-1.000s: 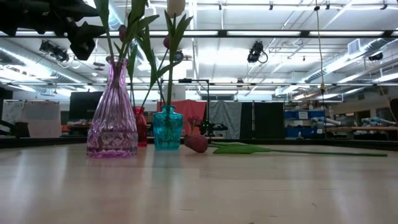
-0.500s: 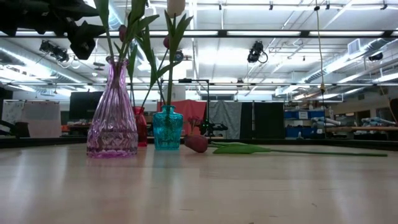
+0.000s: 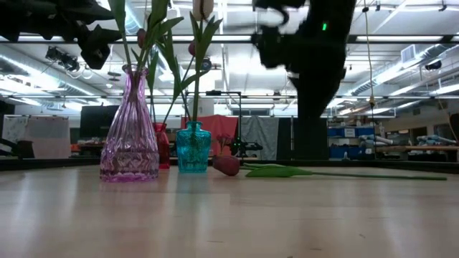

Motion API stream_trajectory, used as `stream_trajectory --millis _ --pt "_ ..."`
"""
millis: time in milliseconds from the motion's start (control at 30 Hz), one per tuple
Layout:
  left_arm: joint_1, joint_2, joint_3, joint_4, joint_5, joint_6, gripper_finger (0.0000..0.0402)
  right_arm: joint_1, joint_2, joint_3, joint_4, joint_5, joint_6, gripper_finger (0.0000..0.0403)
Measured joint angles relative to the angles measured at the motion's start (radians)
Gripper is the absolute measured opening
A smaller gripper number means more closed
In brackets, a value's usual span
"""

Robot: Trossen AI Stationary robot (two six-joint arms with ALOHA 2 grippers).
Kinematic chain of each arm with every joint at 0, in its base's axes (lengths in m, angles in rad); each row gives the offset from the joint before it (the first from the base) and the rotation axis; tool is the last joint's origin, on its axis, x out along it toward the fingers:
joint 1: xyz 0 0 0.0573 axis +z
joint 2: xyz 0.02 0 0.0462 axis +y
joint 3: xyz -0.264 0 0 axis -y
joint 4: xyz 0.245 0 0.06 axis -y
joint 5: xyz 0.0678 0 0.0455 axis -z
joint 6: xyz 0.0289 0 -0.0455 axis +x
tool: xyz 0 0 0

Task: Sort flowers into vase by color
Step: Put the red flower into the red vase

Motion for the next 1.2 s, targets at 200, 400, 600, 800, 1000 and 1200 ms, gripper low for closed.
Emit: stream_trajectory --millis 200,400,600,800,1000,1200 --pt "0.000 0.000 0.000 -0.009 0.000 0.000 0.0182 -0.079 0.001 -0.067 0.056 -0.034 -0.080 0.0138" --pt "0.000 0.000 0.000 -0.023 -0.008 0.004 0.0182 -0.112 0.001 -0.131 0.108 -0.085 -0.148 0.0134" --pt "0.000 0.000 0.000 -0.022 -0.019 0.026 0.0182 -0.135 0.001 -0.209 0.182 -0.107 -0.170 0.0134" --pt "0.000 0.000 0.000 -0.020 -0.025 0.028 0.0182 -0.139 0.000 -0.244 0.228 -0.111 -0.185 0.0123" --pt "0.000 0.000 0.000 -0.018 -0.034 0.052 0.0182 -0.137 0.000 -0.246 0.246 -0.102 -0.177 0.0022" --pt "0.000 0.000 0.000 -0.021 -0.047 0.017 0.0182 -0.139 -0.046 -0.247 0.284 -0.092 -0.189 0.0009"
